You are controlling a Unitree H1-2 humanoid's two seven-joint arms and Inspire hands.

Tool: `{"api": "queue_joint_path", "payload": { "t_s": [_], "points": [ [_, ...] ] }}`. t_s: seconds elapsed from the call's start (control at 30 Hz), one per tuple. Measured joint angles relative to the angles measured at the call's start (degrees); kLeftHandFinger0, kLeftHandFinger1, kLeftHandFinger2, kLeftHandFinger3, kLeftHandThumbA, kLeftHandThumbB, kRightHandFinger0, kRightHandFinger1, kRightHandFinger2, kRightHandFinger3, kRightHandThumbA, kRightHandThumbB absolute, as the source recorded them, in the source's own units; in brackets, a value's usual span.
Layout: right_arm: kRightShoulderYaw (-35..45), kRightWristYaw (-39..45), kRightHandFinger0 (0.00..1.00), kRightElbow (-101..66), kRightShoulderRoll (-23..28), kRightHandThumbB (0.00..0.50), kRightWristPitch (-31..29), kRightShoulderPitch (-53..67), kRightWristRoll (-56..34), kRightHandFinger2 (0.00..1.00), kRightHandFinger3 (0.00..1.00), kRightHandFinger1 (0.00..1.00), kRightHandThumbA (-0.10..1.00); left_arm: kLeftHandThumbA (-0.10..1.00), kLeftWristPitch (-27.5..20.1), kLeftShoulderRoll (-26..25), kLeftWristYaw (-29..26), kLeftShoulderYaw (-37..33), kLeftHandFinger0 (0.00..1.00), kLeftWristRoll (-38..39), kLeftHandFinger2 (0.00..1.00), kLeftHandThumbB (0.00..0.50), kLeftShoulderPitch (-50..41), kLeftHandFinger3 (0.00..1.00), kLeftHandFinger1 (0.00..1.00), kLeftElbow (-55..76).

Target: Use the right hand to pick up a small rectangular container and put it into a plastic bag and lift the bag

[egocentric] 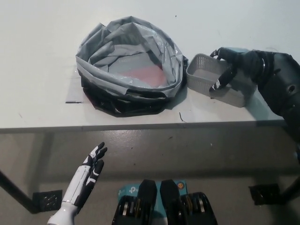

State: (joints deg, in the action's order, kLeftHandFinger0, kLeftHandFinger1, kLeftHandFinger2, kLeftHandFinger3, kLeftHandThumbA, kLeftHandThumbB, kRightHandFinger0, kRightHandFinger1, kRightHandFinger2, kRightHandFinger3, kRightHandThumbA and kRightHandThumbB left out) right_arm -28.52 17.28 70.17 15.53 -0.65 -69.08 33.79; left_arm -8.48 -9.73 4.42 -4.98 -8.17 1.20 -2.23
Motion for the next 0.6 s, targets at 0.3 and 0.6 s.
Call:
{"api": "queue_joint_path", "payload": {
  "t_s": [0.3, 0.6],
  "points": [
    [6.21, -8.03, 0.0, -0.29, 0.88, 0.162, -3.41, 1.36, -1.56, 0.82, 0.89, 0.42, -0.1, 1.0, 0.02, -0.49, 0.01, 0.06, 1.0, -0.01, 1.0, 0.275, 0.0, 1.0, 1.0, 0.01],
    [11.14, -13.13, 0.0, -3.57, 2.64, 0.174, -3.64, -2.16, -3.34, 0.74, 0.88, 0.32, -0.1, 1.0, -0.01, -1.38, -0.01, 0.14, 1.0, -0.04, 1.0, 0.24, -0.01, 1.0, 1.0, 0.03]
  ]
}}
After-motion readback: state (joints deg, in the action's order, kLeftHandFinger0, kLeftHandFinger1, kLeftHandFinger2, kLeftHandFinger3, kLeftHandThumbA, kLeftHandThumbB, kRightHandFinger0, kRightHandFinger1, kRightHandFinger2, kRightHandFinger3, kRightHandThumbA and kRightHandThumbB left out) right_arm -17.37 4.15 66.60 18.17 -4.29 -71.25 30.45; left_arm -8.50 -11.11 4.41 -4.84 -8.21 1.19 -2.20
